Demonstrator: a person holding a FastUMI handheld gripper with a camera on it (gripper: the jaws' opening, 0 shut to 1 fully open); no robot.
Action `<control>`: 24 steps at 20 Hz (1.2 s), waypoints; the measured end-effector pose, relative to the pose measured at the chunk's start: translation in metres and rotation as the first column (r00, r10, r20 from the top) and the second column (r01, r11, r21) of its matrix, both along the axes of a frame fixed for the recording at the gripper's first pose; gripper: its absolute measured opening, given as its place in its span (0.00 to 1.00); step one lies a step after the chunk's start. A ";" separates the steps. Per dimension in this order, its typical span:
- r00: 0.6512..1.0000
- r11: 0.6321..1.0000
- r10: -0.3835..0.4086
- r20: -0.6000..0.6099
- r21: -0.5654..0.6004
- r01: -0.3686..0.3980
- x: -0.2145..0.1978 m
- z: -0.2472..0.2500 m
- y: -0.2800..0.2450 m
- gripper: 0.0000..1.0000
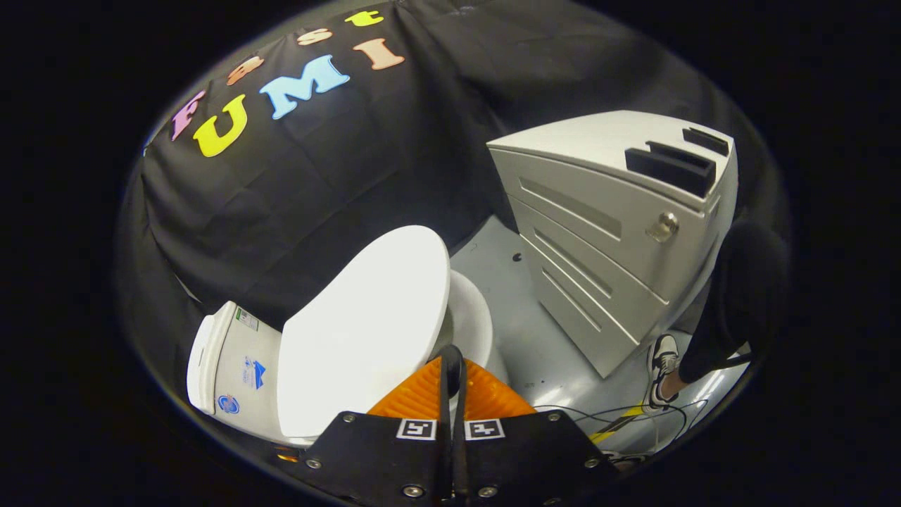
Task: Open the toilet lid.
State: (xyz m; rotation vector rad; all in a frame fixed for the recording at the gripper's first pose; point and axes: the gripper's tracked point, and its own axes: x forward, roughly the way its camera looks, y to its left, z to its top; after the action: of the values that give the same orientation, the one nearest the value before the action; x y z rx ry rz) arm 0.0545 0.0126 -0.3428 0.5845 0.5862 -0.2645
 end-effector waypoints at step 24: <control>0.974 0.893 0.171 0.151 -0.441 -0.089 0.006 0.168 0.083 0.00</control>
State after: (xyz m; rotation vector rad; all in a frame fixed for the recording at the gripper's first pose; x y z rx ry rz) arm 0.0603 0.0951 -0.1744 0.1334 0.3652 -0.2010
